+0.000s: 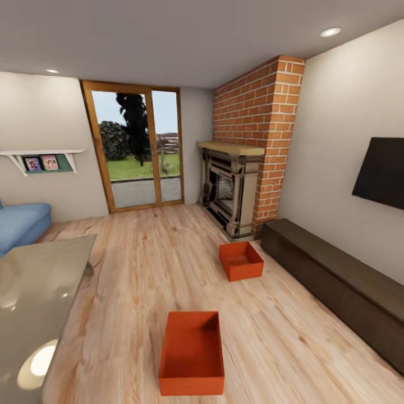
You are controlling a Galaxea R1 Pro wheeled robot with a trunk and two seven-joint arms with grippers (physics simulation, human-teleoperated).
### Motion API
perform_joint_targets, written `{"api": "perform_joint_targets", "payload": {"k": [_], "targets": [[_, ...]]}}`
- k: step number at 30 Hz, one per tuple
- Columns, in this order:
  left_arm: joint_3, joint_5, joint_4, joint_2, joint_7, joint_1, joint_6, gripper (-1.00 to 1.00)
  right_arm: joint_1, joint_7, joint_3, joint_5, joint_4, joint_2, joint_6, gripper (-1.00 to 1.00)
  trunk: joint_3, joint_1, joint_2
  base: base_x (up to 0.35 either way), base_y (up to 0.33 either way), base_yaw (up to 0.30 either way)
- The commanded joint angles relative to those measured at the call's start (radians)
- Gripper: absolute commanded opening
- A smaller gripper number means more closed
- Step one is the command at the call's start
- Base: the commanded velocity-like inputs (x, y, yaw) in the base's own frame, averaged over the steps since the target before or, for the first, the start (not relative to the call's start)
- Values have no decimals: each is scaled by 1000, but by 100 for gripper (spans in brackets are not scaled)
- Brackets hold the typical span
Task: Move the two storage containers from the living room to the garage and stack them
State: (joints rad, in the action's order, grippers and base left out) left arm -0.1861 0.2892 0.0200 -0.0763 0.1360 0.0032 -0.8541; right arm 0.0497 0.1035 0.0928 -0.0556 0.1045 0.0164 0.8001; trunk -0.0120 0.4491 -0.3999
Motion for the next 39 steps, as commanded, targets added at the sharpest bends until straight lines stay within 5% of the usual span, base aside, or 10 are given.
{"api": "perform_joint_targets", "payload": {"k": [1, 39], "targets": [[-9, 2, 1, 0, 7, 0, -3, 100, 1, 10, 7, -6, 2, 0, 0, 100, 0, 1, 0, 329, 0, 34], [-9, 3, 1, -1, 8, 0, -5, 100, 1, 11, 5, -4, 2, 0, 1, 100, 0, 1, 0, 296, 0, 2]]}}
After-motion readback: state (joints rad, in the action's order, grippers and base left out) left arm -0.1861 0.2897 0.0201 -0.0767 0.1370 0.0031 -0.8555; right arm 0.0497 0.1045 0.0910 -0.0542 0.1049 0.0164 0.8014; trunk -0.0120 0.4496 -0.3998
